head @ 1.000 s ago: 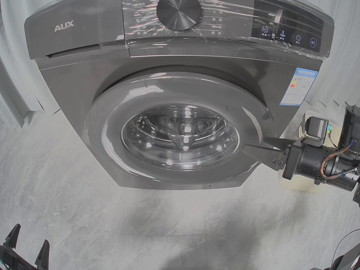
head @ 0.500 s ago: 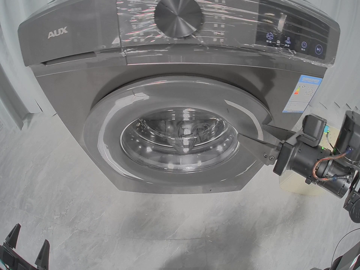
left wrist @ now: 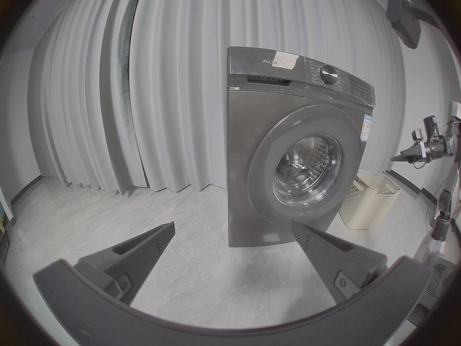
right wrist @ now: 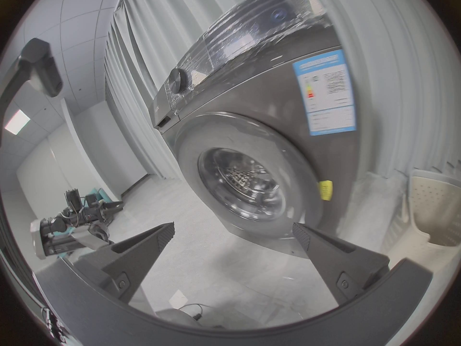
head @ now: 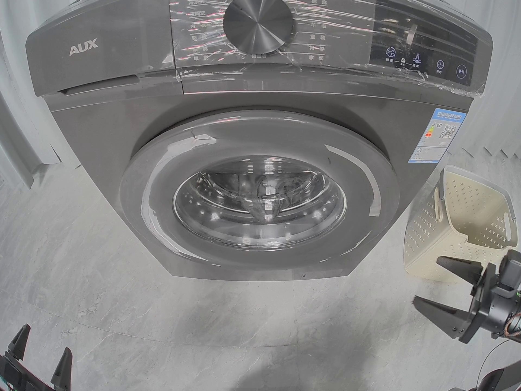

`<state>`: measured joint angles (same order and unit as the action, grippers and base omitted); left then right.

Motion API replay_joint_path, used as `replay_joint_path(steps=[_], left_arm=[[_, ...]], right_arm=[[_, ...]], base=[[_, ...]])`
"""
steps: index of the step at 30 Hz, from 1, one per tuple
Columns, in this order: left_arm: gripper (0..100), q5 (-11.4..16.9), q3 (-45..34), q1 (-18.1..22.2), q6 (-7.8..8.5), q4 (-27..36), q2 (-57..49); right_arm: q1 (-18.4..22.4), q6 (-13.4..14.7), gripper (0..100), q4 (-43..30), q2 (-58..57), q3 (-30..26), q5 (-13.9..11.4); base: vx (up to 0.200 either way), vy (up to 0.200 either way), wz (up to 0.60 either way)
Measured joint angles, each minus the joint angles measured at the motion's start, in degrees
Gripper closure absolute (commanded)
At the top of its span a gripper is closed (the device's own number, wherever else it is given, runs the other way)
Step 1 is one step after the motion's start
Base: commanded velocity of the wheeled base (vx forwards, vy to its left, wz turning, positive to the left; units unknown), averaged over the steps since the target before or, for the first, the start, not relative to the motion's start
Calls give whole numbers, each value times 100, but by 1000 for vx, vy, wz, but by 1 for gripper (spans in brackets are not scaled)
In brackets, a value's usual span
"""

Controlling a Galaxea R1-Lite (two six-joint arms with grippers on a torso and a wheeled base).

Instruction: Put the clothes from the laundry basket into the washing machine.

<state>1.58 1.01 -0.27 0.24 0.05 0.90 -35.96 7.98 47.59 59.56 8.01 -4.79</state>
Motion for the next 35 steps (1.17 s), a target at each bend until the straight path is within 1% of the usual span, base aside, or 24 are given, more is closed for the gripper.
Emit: replay_joint_path(steps=[3, 4, 7, 8, 10, 13, 15, 17, 18, 19, 20, 23, 25, 26, 30, 35], left_arm=[[0, -2, 0, 2, -2, 0, 0], [0, 0, 0, 2, -2, 2, 0], [0, -2, 0, 2, -4, 2, 0], [0, 0, 0, 0, -4, 2, 0], [0, 0, 0, 0, -4, 2, 0], [0, -2, 0, 0, -4, 2, 0], [0, -2, 0, 0, -6, 2, 0], [0, 0, 0, 0, -4, 2, 0], [0, -2, 0, 0, -4, 2, 2], [0, 0, 0, 0, -4, 2, 2], [0, 0, 0, 0, -4, 5, 2], [0, 0, 0, 0, -6, 9, 2], [0, 0, 0, -2, -6, 9, 2], [0, -2, 0, -6, -6, 9, 2], [0, -6, 0, -6, -27, 9, 2], [0, -9, 0, -4, -35, 0, 2]], right_arm=[[451, -73, 0, -389, -689, -330, -18], [741, -95, 0, -618, -1034, -421, -21], [1345, -129, 0, -1198, -1751, -527, -40], [1646, -145, 0, -1590, -2159, -564, -54], [1913, -163, 0, -2022, -2580, -584, -71], [2348, -224, 0, -2954, -3421, -628, -128], [2654, -295, 0, -3580, -4002, -663, -190], [2955, -386, 0, -4020, -4501, -680, -224], [3152, -446, 0, -4234, -4804, -691, -212], [3235, -466, 0, -4291, -4923, -691, -183], [3376, -499, 0, -4380, -5122, -694, -78], [3545, -567, 0, -4609, -5444, -700, 367], [3599, -624, 0, -4670, -5580, -700, 530], [3610, -662, 0, -4699, -5634, -700, 550], [3629, -745, 0, -4770, -5770, -700, 400], [3625, -758, 0, -4777, -5836, -700, 393]], base=[[0, 0, 0], [0, 0, 0], [0, 0, 0], [0, 0, 0], [0, 0, 0], [0, 0, 0], [0, 0, 0], [0, 0, 0], [0, 0, 0], [0, 0, 0], [0, 0, 0], [0, 0, 0], [0, 0, 0], [0, 0, 0], [0, 0, 0], [0, 0, 0]])
